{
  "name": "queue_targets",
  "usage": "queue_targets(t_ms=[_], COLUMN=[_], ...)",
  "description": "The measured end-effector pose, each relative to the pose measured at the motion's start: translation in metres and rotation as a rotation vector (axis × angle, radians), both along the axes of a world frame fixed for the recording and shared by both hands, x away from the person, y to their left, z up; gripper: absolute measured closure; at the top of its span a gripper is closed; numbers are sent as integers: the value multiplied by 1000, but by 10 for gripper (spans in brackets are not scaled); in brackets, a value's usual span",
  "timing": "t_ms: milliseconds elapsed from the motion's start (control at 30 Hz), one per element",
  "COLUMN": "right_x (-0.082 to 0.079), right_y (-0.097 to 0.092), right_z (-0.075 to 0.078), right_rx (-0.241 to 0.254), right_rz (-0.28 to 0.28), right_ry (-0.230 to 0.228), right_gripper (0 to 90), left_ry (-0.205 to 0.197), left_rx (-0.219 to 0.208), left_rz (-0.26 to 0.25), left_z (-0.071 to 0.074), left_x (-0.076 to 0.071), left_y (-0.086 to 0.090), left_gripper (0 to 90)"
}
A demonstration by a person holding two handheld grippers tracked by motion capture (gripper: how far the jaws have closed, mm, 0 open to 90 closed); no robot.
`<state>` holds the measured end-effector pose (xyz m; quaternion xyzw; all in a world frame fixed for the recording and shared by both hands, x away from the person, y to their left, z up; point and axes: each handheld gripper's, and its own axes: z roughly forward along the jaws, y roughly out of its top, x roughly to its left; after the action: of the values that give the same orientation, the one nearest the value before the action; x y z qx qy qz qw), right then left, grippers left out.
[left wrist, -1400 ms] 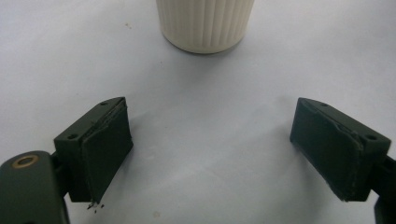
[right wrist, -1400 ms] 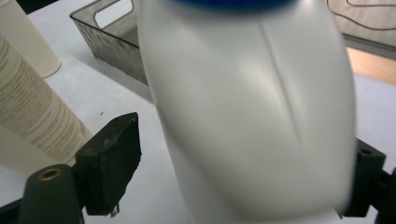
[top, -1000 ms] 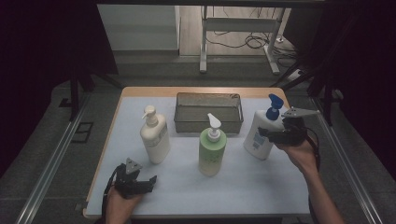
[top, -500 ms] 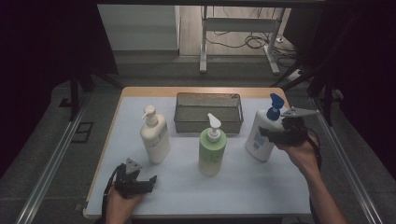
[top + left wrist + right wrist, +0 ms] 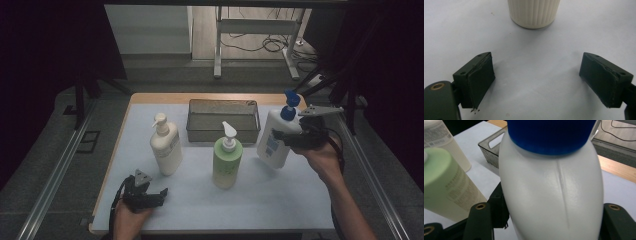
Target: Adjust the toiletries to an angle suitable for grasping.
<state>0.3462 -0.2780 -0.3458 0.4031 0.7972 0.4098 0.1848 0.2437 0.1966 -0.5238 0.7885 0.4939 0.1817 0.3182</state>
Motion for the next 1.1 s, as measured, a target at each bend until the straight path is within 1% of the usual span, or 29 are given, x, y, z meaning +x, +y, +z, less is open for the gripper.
queue_targets(t_ms=[300, 600, 833, 1100], right_x=[5, 18, 29, 44], right_y=[19, 42, 61, 77], right_z=[18, 31, 38, 39], right_rx=[8, 16, 6, 28], right_rz=[20, 19, 14, -15], right_ry=[-13, -31, -53, -69], right_gripper=[397, 399, 399, 400], left_ry=[0, 1, 1, 3], left_rx=[0, 0, -1, 0], left_rz=[-1, -1, -1, -1], left_z=[0, 0, 0, 0], left_x=[0, 0, 0, 0], left_y=[0, 0, 0, 0], left_gripper=[121, 121, 121, 121])
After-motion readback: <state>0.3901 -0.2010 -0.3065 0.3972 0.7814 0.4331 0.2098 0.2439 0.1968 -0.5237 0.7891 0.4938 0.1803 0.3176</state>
